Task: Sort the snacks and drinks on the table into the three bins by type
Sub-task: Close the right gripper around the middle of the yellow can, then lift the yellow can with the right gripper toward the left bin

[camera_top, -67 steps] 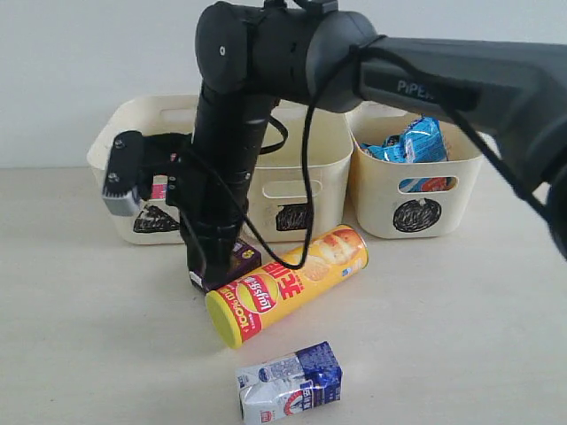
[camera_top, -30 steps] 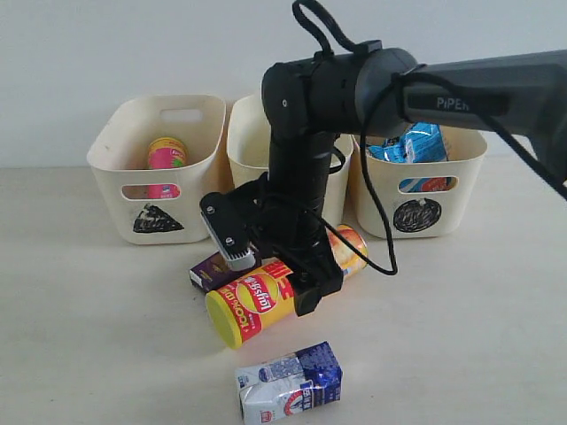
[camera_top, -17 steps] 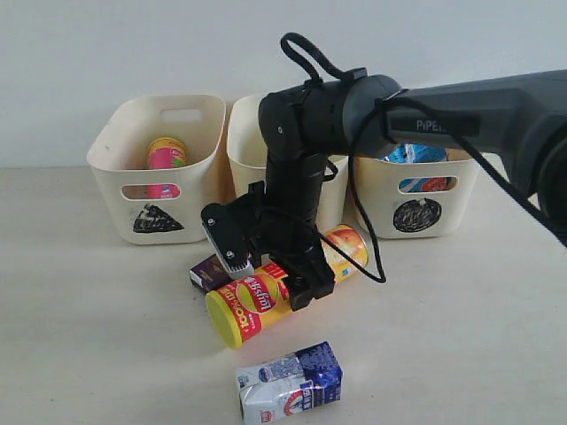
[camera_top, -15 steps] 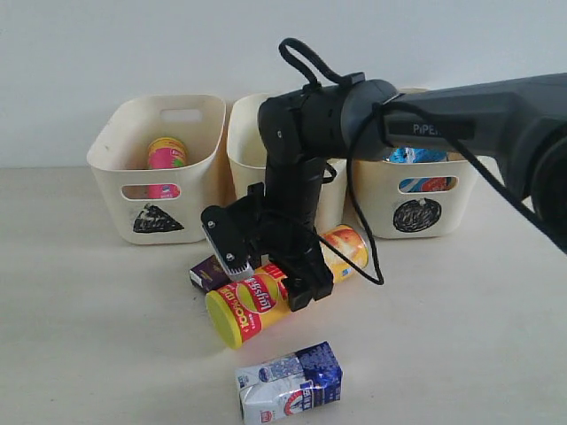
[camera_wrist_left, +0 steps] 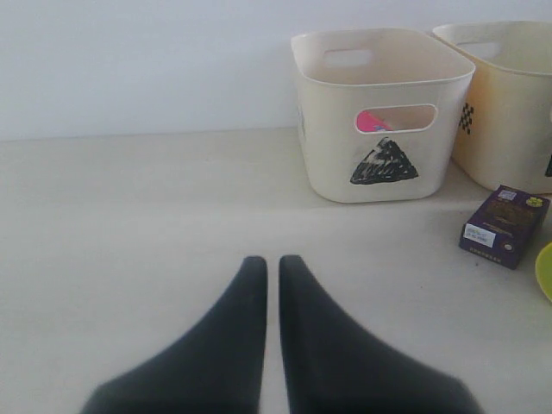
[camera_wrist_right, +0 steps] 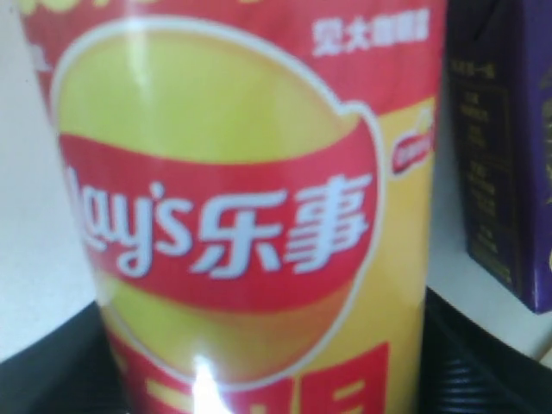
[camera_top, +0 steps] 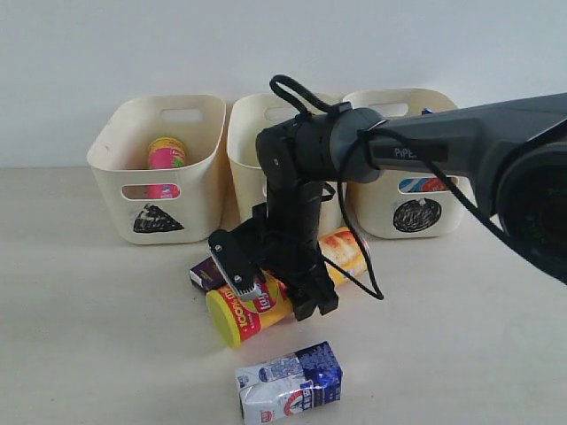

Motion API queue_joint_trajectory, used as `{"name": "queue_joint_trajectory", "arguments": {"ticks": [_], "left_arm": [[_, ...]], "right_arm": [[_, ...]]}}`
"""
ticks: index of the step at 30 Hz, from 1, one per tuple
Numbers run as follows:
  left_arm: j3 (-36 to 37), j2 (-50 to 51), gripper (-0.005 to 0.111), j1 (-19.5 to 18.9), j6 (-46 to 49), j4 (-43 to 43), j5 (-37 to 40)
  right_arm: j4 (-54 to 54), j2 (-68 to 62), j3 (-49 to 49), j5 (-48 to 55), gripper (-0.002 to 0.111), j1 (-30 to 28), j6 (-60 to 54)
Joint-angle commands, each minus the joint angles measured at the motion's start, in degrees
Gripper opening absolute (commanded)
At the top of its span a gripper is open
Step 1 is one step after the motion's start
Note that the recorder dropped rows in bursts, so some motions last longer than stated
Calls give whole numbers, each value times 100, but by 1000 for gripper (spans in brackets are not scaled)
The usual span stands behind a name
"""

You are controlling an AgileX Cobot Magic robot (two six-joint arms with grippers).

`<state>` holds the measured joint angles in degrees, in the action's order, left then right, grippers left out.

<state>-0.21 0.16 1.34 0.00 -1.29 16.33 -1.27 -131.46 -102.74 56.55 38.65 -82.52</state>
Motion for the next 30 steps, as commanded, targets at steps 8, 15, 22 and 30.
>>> {"name": "queue_joint_trajectory", "arguments": {"ticks": [8, 15, 22, 30], "left_arm": [[21, -16, 4, -14, -45, 47, -43], [21, -16, 4, -14, -45, 47, -43], [21, -16, 4, -14, -45, 47, -43], [21, -16, 4, -14, -45, 47, -43]], "right_arm": [[-362, 426, 1, 57, 1, -41, 185], [127, 697, 1, 431, 1, -15, 303], [227, 1053, 1, 551, 1, 268, 857], [270, 1530, 1, 470, 1, 601, 2062]]}}
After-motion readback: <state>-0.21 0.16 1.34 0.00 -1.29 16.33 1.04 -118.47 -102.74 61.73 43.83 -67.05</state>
